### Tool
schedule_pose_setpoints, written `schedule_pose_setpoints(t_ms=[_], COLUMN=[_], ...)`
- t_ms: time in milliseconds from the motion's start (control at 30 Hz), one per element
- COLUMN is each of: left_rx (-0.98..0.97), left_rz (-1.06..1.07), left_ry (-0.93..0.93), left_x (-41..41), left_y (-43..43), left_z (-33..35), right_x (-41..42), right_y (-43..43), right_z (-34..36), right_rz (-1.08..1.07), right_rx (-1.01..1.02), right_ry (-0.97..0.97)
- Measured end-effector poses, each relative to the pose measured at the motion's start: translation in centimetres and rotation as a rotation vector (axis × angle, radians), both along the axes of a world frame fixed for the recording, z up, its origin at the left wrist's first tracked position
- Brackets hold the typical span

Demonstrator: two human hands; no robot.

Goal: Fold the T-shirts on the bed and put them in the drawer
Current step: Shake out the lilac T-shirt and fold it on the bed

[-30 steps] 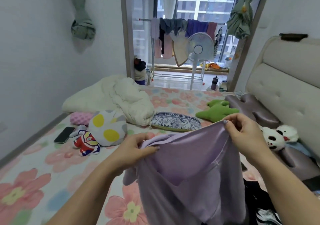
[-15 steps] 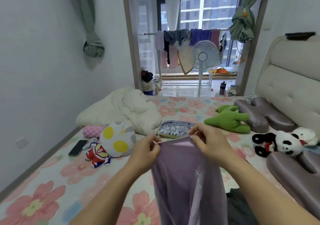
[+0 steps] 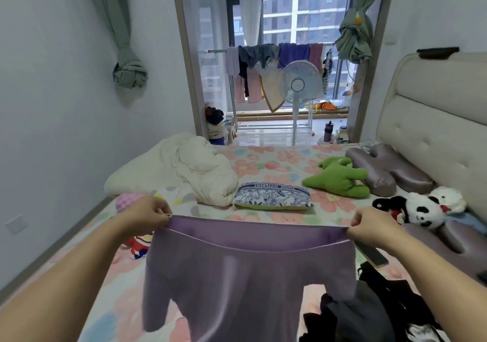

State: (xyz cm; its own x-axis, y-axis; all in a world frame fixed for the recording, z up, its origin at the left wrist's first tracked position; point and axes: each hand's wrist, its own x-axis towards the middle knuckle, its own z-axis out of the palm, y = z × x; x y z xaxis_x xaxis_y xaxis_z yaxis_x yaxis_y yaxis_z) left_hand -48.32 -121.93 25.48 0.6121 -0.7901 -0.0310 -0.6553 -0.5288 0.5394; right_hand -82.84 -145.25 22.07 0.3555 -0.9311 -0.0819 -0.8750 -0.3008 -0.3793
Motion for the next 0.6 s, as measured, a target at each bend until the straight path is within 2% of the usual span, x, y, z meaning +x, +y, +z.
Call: schedule_pose_setpoints(t_ms=[67, 200, 300, 400, 433, 533, 600], left_rx=[-0.029, -0.05, -0.198, -0.338, -0.346, -0.253, -0.177], left_rz=[0.003, 0.015, 0.031, 0.053, 0.041, -0.014, 0.001], left_ry=[0.068, 0.128, 0.165, 0.193, 0.178, 0.186, 0.231], left_x=[-0.3, -1.6, -1.6, -1.3, -1.3, -1.4, -1.3], left_y=[0.1, -0.2, -0.4, -0.6, -0.7, -0.5, -0.4], left_z=[-0.7, -1.1, -0.6, 0.7, 1.2, 2.7, 3.1], right_x=[0.1, 0.8, 1.3, 1.8, 1.9, 1.8, 1.4], right_y=[0.0, 1.0, 0.5, -0.4, -0.8, -1.9, -1.9], right_z=[0.1, 0.5, 1.2, 2.3, 2.7, 3.6, 4.1], right_rz=[0.023, 0.214, 0.244, 0.206, 0.207, 0.263, 0.361], right_rx=[0.063, 0.238, 0.221, 0.264, 0.259, 0.183, 0.285], right_ry=[-0.117, -0.434, -0.572, -0.826, -0.861, -0.777, -0.71])
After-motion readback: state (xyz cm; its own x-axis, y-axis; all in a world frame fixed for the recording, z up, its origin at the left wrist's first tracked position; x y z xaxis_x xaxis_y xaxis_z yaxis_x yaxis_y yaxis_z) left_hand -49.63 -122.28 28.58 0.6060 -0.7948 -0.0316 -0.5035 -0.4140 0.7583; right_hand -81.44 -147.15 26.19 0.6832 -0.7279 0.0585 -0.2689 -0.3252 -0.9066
